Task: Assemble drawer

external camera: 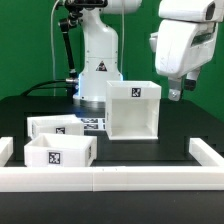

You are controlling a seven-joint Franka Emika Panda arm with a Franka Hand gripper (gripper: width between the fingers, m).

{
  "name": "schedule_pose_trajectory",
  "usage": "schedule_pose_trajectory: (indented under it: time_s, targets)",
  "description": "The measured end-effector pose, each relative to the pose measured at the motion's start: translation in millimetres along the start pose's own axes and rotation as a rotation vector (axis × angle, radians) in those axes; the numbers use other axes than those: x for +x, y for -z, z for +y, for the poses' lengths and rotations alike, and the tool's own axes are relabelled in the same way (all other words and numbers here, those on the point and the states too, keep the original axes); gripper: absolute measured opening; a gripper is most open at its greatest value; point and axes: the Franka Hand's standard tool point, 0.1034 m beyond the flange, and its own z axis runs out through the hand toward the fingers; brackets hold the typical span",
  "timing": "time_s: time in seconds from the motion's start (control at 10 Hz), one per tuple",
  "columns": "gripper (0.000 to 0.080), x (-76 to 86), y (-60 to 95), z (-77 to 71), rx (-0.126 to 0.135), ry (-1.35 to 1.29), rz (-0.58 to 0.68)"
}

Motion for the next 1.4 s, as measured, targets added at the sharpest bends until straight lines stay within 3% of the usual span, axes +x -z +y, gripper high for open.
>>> schedule_pose_trajectory:
  time_s: [0.6,0.8,1.0,1.4]
  targets:
    - [0.065,-2.7,-0.7,-0.7,0.005,-0.048,0.0]
    - [0.065,-29.5,-4.2,-13.1,-0.002,-0.162,0.002]
    - [0.065,-41.9,-13.9,-26.9,0.02,-0.307,-0.004]
    - [0.065,-38.3,-12.8,-26.0,0.018,-0.586,-0.003]
